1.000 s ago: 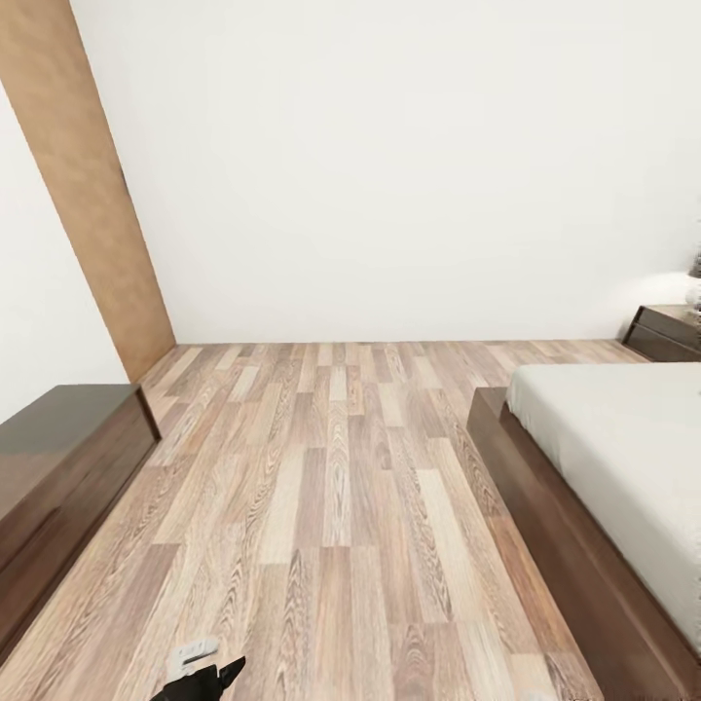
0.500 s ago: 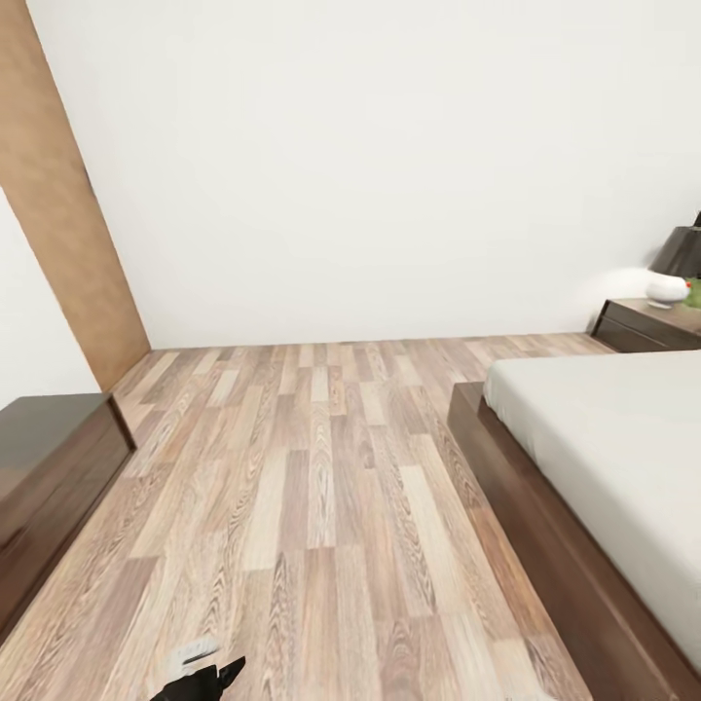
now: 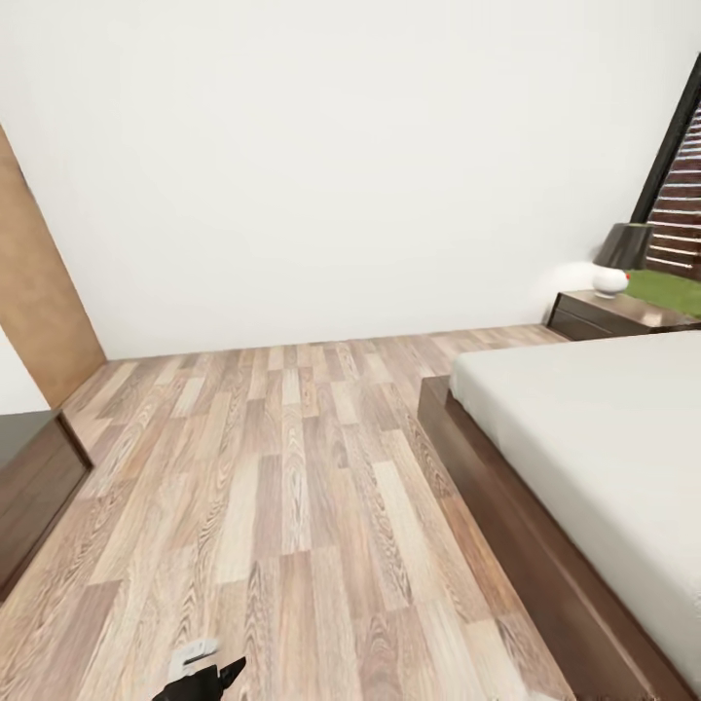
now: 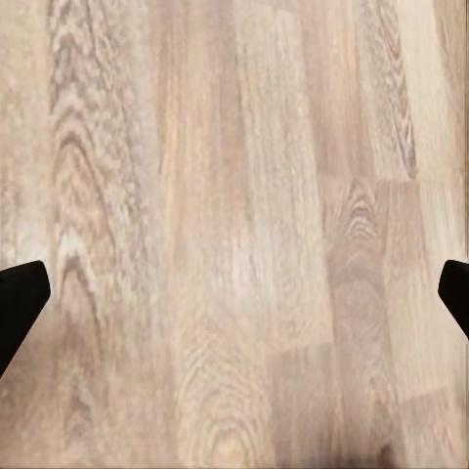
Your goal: In the bedroom, move the book from the bed onto either nightstand, and place the two sandals side by side next to the bed.
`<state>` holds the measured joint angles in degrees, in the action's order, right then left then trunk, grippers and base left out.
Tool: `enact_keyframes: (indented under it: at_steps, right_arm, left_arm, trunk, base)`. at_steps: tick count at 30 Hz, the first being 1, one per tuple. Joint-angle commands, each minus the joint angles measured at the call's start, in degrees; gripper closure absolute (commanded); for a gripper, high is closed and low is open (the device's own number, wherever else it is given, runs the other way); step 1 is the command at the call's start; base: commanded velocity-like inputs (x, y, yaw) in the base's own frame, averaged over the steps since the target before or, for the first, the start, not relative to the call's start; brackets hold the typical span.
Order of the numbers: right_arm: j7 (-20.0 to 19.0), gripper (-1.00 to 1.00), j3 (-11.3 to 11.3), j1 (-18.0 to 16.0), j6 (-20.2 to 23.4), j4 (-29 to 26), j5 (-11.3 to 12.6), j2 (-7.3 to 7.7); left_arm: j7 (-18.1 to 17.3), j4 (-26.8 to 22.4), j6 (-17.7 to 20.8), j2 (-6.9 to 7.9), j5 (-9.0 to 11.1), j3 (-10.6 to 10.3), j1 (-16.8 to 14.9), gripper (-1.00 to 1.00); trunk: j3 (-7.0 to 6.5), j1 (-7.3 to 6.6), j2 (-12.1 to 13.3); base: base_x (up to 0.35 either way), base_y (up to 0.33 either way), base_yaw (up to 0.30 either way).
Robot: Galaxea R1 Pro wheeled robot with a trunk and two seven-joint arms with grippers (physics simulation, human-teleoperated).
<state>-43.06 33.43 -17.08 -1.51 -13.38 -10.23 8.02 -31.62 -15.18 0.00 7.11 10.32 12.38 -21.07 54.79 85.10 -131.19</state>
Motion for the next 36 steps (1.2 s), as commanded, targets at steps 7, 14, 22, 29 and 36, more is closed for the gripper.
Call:
enact_keyframes:
  at_steps: [7, 14, 22, 29, 36]
  right_arm:
    - [-0.2, -1.0, 0.5, -0.06, -0.16, 0.02, -0.58, 0.03]
    - [-0.19, -1.0, 0.5, -0.06, -0.16, 0.02, -0.58, -0.02]
    - [-0.19, -1.0, 0.5, -0.07, -0.16, 0.03, -0.58, 0.03]
    - [-0.19, -1.0, 0.5, -0.06, -0.16, 0.0, -0.58, 0.05]
    - [-0.19, -1.0, 0.5, -0.06, -0.16, -0.06, -0.58, 0.05]
  left_arm:
    - [-0.28, 0.05, 0.0, 0.01, 0.23, 0.05, -0.02, -1.0]
    - [-0.22, 0.91, -0.08, -0.04, 0.11, -0.04, -0.02, -1.0]
    - [-0.1, 2.85, -5.62, -1.98, 0.06, -2.16, -0.02, -1.0]
    - [0.39, 6.52, -6.05, -1.56, 0.13, -4.44, -0.02, -1.0]
    - [0.41, 6.8, -6.06, -1.61, 0.14, -4.48, -0.02, -1.0]
  trunk:
    - [0.05, -0.01, -0.02]
    - [0.05, -0.01, -0.02]
    - [0.05, -0.01, -0.02]
    - [0.05, -0.01, -0.02]
    - [0.05, -0.01, -0.02]
  base:
    - [0.0, 0.0, -0.243]
    - [0.0, 0.0, -0.239]
    - [0.0, 0.0, -0.236]
    - [0.0, 0.0, -0.227]
    - [0.0, 0.0, -0.212]
